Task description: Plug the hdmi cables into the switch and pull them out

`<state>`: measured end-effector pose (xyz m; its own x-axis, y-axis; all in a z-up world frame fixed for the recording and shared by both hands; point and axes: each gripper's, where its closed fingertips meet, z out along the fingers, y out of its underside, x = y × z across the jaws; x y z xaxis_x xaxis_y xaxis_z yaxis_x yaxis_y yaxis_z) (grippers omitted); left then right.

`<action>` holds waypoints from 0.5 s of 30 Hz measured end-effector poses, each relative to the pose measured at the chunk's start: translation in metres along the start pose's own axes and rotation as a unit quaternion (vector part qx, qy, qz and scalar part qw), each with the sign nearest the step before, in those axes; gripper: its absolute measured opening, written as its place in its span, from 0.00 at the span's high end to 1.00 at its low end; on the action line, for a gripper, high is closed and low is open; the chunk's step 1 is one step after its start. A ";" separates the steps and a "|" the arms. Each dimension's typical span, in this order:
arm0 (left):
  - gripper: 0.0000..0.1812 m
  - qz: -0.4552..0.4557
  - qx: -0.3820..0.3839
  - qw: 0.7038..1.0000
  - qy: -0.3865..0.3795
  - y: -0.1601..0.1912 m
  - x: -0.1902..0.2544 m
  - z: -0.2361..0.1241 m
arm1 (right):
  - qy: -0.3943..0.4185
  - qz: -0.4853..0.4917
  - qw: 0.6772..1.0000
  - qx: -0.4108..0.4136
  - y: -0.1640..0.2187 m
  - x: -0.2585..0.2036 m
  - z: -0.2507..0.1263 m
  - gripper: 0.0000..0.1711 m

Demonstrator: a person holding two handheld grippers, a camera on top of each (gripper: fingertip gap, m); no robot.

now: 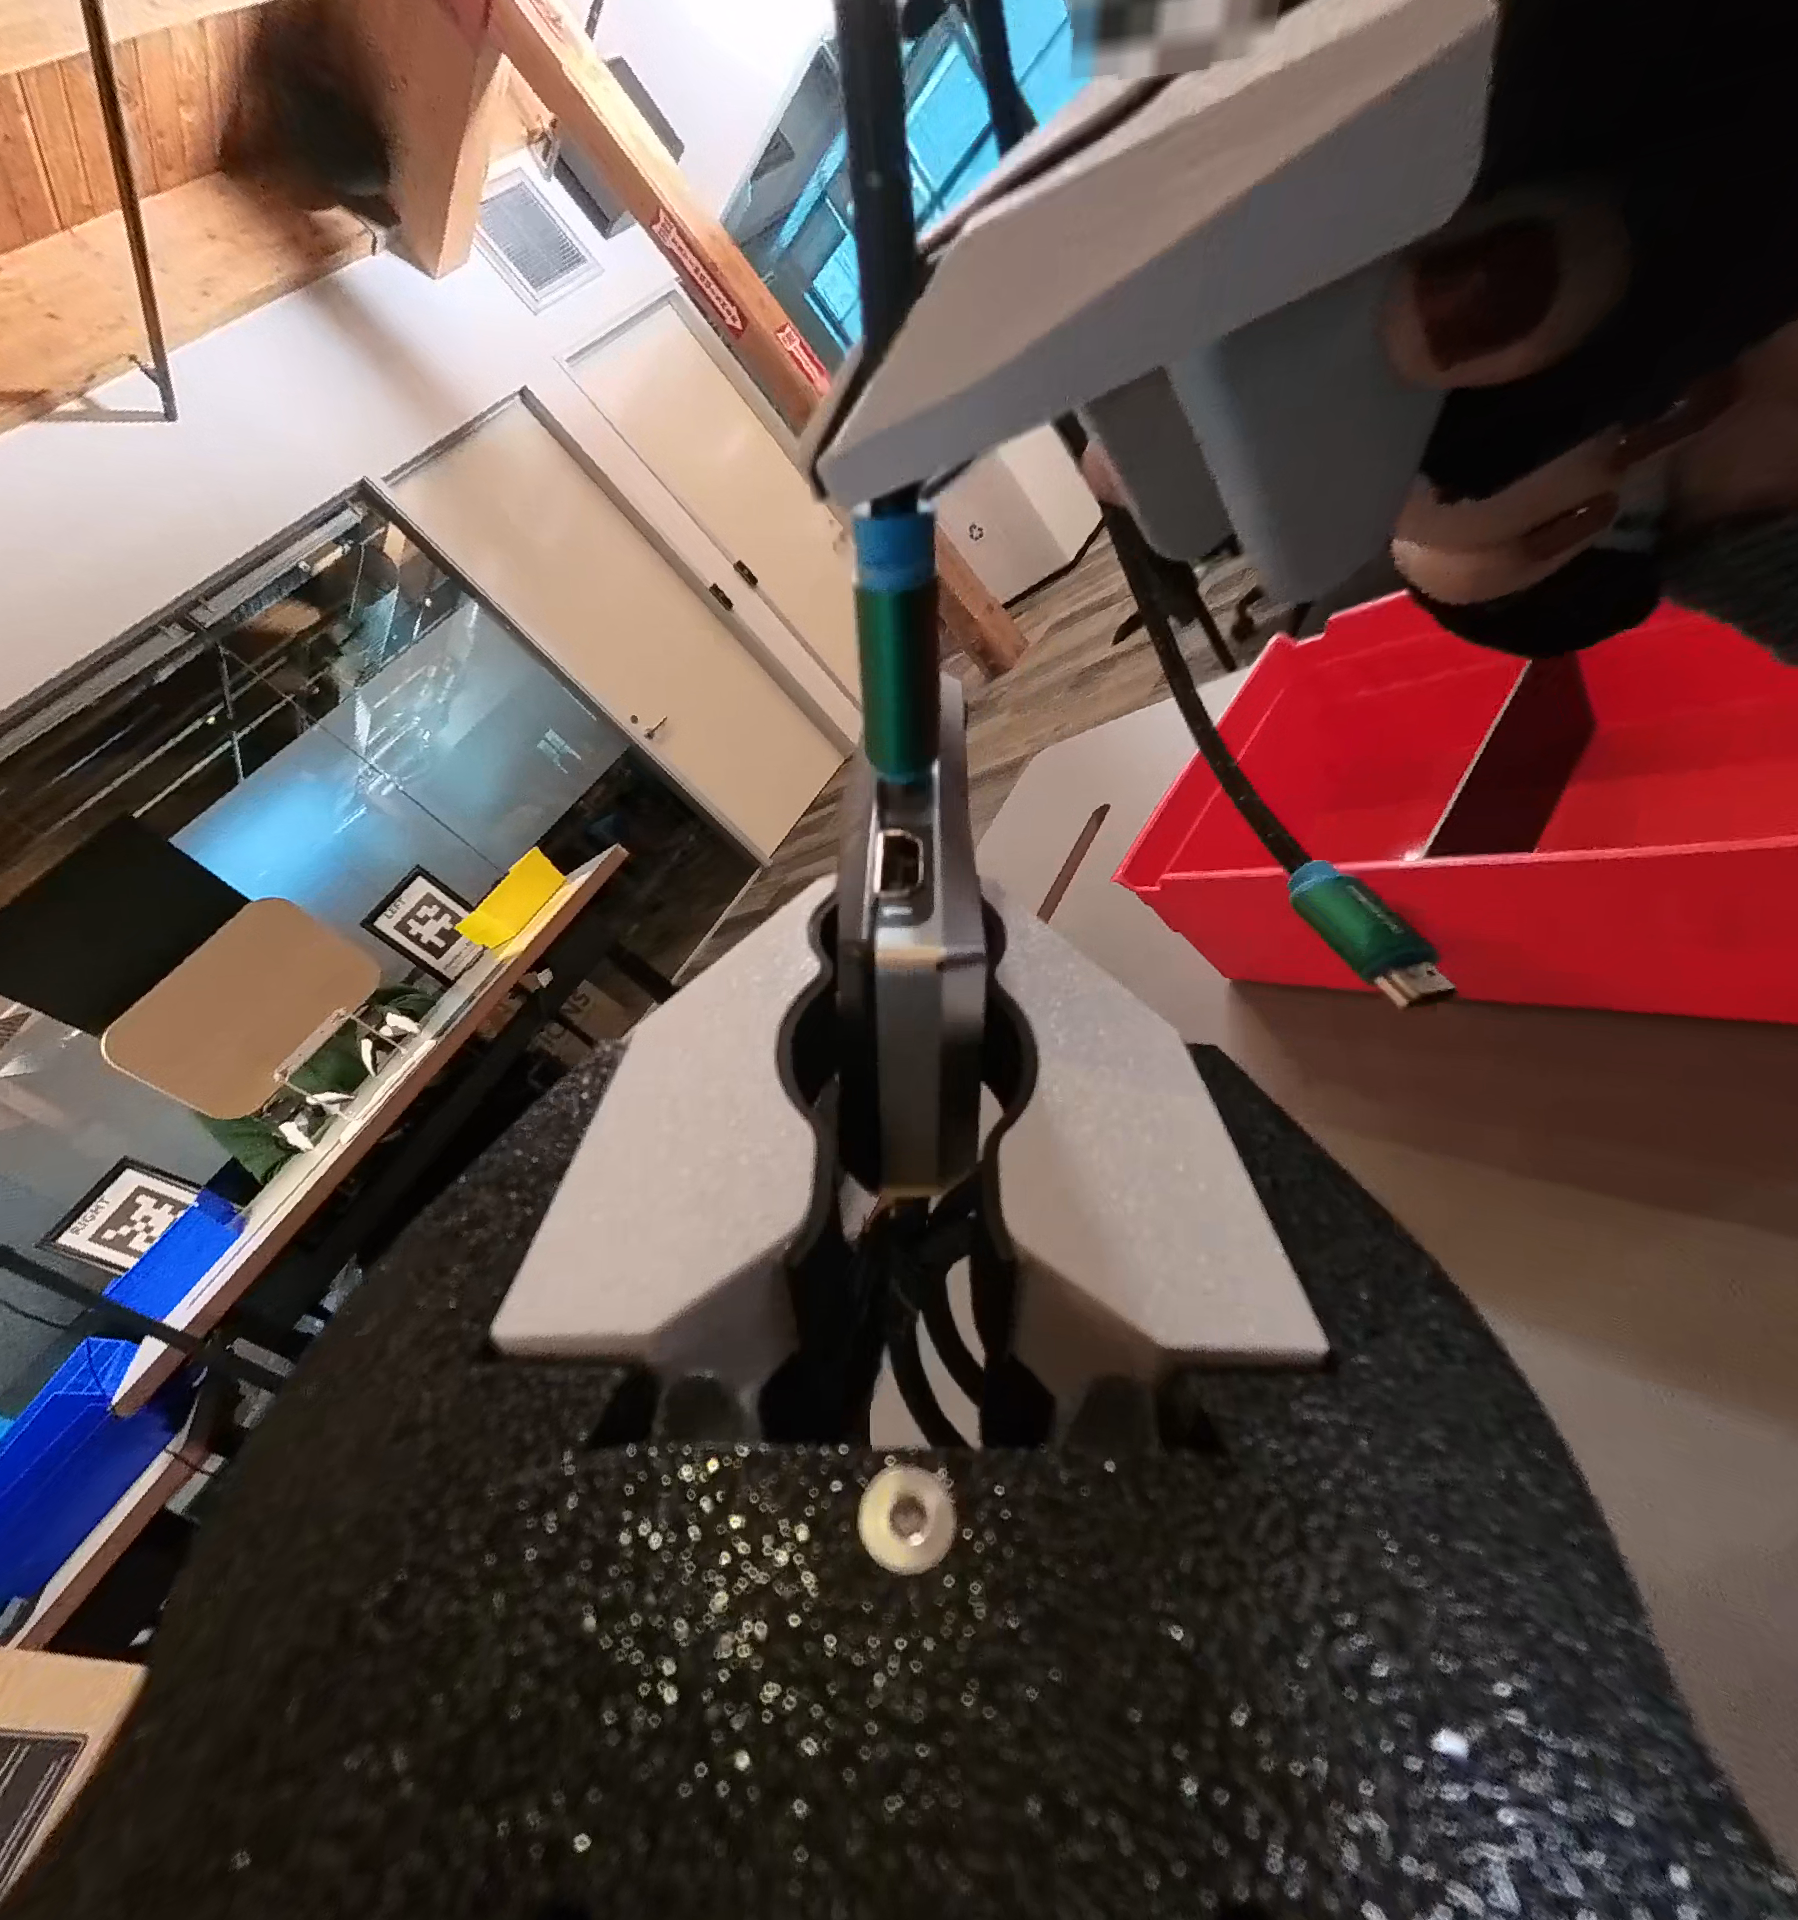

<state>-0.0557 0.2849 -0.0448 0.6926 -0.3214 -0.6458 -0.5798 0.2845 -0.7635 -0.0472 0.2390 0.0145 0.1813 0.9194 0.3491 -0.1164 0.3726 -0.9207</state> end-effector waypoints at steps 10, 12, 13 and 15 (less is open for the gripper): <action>0.90 -0.057 -0.010 0.998 0.001 0.008 -0.005 0.007 | 0.018 0.022 1.000 0.011 0.004 0.010 0.007 0.98; 0.90 -0.083 -0.014 0.996 0.001 0.012 -0.006 0.010 | 0.027 0.014 0.999 0.012 0.005 0.012 0.008 0.93; 0.90 -0.093 -0.021 0.995 -0.018 0.016 -0.013 0.010 | 0.026 0.007 1.000 0.017 0.003 0.011 0.007 0.88; 0.90 -0.099 -0.036 0.993 -0.061 0.028 -0.029 0.008 | 0.012 -0.001 0.999 0.044 -0.010 0.006 -0.002 0.85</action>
<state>-0.0889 0.3090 -0.0472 0.8408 -0.2507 -0.4798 -0.4529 0.1597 -0.8771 -0.0433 0.2404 0.0256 0.2046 0.9157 0.3459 -0.2016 0.3852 -0.9005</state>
